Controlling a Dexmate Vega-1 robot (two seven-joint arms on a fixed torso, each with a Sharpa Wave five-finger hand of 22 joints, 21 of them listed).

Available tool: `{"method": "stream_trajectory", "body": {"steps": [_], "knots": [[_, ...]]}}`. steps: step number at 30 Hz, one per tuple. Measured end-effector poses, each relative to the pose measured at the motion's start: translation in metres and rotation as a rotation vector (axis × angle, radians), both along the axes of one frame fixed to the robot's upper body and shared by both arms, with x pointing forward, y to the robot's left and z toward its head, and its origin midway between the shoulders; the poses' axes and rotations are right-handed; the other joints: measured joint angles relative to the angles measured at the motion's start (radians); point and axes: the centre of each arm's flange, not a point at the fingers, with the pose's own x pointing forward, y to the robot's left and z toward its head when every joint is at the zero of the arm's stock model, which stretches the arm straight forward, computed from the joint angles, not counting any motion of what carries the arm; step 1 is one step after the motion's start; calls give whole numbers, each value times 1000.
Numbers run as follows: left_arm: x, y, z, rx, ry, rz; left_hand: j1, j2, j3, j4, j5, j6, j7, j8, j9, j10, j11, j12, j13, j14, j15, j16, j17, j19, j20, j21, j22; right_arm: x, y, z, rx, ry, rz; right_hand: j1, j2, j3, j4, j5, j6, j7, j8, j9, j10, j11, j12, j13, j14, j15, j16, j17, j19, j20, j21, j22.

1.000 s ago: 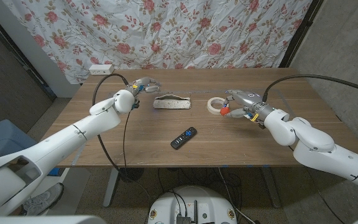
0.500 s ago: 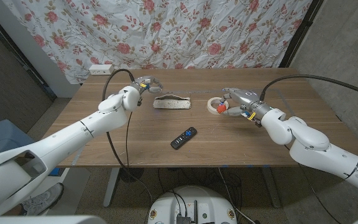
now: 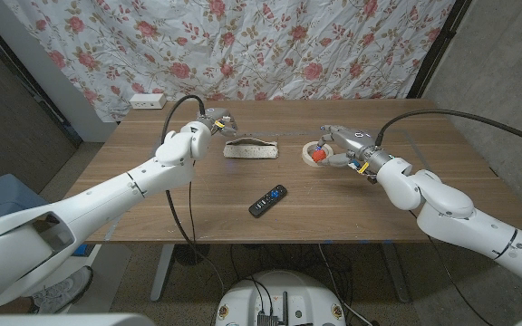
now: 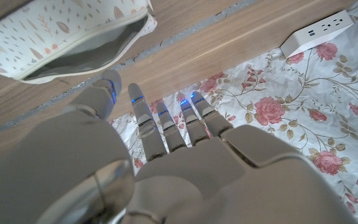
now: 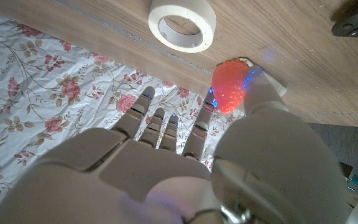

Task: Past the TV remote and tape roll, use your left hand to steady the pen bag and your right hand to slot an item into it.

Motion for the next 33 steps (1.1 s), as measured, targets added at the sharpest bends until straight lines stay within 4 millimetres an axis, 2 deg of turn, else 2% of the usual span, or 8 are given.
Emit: {"method": "stream_trajectory", "body": {"steps": [12, 17, 33], "knots": [[3, -16, 3, 121, 24, 64, 35, -7, -21, 4, 0, 20, -9, -12, 5, 0, 0, -9, 0, 0, 0, 0, 0, 0, 0, -7, 0, 2, 4, 2, 0, -12, 13, 4, 4, 0, 0, 0, 0, 0, 0, 0, 5, 5, -4, 0, 0, 0, 0, 0, 0, 0, 0, 0], [6, -23, 3, 163, 28, 74, 41, -9, -30, 5, 0, 42, -17, -12, 5, 14, -10, -9, 0, 0, 0, 0, 0, 0, 0, -7, 0, 2, 6, 3, 1, -16, 15, 4, 4, -4, 4, 0, 0, 0, 0, 0, 5, 5, -4, 0, 0, 0, 0, 0, 0, 0, 0, 0], [18, -35, -5, 219, 14, 95, 88, 1, -55, 8, 0, 111, -10, -12, 4, 70, -16, -4, 0, 41, 0, 0, 0, 22, 3, -7, 3, 4, 8, 3, 8, -23, 21, 8, 8, -4, 4, -1, 0, 0, 0, 0, 5, 5, -4, 0, 4, -4, 0, 0, 0, 0, 0, 0]]}}
